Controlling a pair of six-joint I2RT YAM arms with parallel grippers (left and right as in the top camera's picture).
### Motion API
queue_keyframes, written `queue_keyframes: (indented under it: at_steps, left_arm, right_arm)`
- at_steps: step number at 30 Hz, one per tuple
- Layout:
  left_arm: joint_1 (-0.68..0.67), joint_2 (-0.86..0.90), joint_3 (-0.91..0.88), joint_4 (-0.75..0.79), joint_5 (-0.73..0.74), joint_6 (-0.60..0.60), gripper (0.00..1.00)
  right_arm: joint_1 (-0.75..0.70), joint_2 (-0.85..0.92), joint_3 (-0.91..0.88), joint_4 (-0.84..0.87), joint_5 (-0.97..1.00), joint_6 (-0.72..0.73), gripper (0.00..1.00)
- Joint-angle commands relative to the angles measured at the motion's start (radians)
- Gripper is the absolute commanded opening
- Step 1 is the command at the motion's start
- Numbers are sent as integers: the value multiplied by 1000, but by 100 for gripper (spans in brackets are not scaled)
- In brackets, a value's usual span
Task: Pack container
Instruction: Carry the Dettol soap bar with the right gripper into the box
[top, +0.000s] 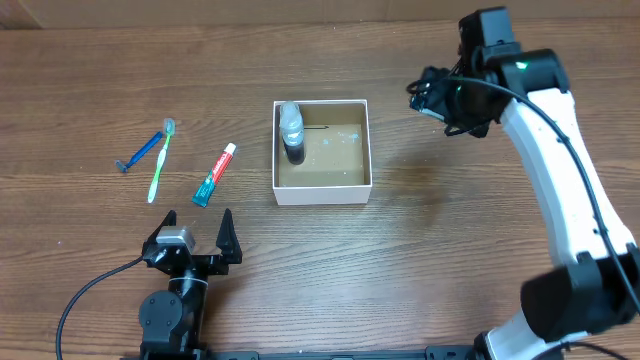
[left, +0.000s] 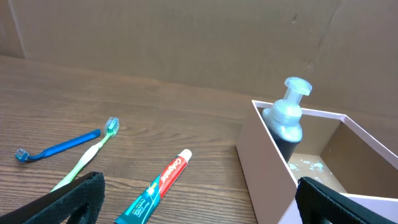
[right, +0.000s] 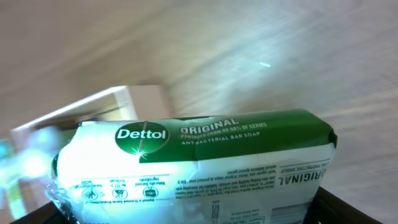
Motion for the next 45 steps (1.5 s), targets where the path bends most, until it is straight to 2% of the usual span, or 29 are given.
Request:
queue_keyframes:
  at_steps: [1,15,31,45]
  left_arm:
    - [6,-8,-3,2,7,19,100]
    - [6,-8,-3,2,7,19,100]
    - [6,-8,-3,2,7,19,100]
    - [6,-8,-3,2,7,19,100]
  right_arm:
    - [63,-52,28,38,-123,-34,83]
    - [319,-8,18,202,-33,-24,83]
    - [329,230,18,235,-26,-26,83]
    - [329,328,18,286,1,-26,83]
